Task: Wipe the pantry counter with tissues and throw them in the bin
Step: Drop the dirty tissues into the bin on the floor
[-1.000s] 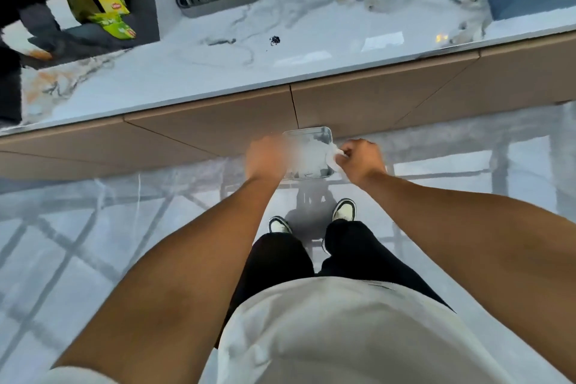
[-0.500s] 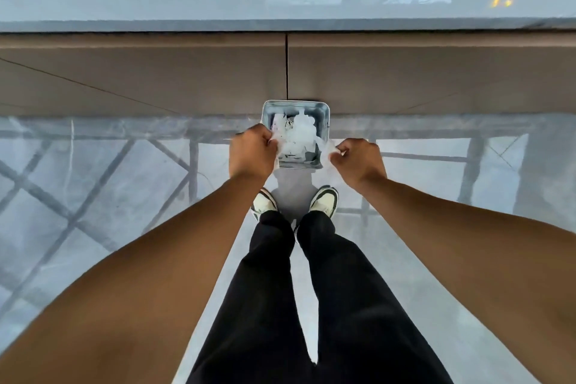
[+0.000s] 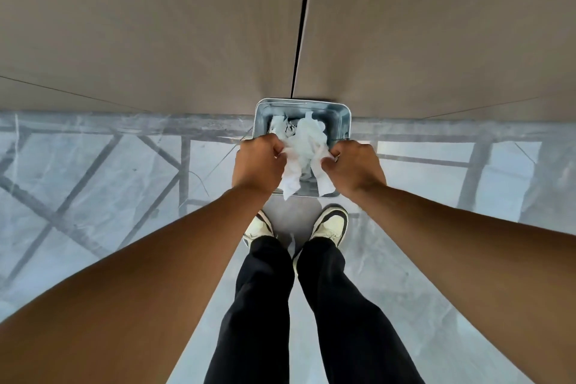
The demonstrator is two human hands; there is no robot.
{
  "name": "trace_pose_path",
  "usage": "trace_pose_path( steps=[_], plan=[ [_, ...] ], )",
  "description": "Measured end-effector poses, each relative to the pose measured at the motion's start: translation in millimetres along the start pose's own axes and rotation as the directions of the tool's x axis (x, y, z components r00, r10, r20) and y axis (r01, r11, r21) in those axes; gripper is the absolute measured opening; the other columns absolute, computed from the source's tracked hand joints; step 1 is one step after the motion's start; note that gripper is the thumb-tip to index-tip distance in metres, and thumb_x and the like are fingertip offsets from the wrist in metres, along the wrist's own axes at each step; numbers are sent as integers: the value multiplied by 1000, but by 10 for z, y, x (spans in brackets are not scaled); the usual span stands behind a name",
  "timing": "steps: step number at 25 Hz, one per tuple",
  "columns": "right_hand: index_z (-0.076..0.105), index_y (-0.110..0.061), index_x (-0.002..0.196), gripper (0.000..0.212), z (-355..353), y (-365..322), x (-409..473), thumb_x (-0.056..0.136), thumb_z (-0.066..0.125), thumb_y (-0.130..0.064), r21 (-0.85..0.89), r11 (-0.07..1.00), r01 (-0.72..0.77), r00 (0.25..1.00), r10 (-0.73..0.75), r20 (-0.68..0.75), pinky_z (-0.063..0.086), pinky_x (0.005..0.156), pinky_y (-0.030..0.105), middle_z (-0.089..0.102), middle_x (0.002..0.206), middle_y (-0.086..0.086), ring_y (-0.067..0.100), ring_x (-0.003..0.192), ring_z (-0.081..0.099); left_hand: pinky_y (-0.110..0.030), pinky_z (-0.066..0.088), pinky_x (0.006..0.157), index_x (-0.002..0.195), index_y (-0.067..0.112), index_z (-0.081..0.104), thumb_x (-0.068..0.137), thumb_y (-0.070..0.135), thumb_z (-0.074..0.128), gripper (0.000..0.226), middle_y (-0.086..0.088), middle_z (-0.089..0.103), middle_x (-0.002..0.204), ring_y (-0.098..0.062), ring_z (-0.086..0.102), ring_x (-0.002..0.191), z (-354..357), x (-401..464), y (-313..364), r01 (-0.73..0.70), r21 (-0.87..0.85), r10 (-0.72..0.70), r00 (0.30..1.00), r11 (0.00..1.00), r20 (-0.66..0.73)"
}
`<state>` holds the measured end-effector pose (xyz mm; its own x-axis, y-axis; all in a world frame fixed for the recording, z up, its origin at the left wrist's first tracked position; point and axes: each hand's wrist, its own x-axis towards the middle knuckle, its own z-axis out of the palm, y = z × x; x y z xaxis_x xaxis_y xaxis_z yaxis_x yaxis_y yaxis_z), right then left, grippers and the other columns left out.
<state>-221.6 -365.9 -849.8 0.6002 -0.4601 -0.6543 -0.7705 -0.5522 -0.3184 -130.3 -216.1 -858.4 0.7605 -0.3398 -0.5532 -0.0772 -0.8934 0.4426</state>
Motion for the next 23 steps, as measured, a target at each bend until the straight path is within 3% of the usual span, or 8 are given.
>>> trace_pose_path(
  steps=[3,8,12,15,19,23],
  plan=[
    [69,-11,93,21,168,7,166,90,55,-26,-51,997,-54,999,54,1,41,63,28,69,92,14,30,75,57,-33,54,78,86,16,71,88,18,69,4,-8,75,91,-31,67,85,151,126,-59,4,10,-4,1000,1000,13],
    [67,-10,106,25,293,-9,333,92,54,-26,-151,986,-64,998,63,-16,45,66,31,67,103,16,36,91,63,-28,47,74,90,15,72,88,16,67,5,-9,73,95,-32,66,88,277,243,-120,15,24,-15,1000,1000,24],
    [65,-12,109,27,291,-9,295,90,59,-31,-141,987,-80,997,78,-16,49,70,33,68,107,14,34,93,64,-34,54,83,104,14,70,87,18,70,18,-8,72,106,-31,66,96,260,204,-130,7,40,-9,999,999,42],
    [57,-15,124,42,230,-19,195,90,63,-38,-105,993,-55,998,52,-28,51,79,37,66,118,11,33,105,63,-40,56,91,119,14,65,85,22,73,36,-8,69,118,-30,66,103,168,121,-91,-32,63,29,998,998,53],
    [41,-16,142,63,89,-41,30,90,63,-43,-32,999,31,1000,-31,3,51,93,43,56,135,11,32,120,56,-43,57,87,129,15,59,84,29,75,50,-10,67,120,-33,64,105,-73,-28,6,-116,135,107,992,984,74],
    [18,-20,154,90,-213,-140,-189,86,68,-50,30,993,116,987,-119,109,38,111,44,34,154,10,31,139,38,-46,55,88,137,19,47,83,40,72,63,-9,58,130,-33,58,115,-445,-213,135,-172,218,151,982,961,111]
  ],
)
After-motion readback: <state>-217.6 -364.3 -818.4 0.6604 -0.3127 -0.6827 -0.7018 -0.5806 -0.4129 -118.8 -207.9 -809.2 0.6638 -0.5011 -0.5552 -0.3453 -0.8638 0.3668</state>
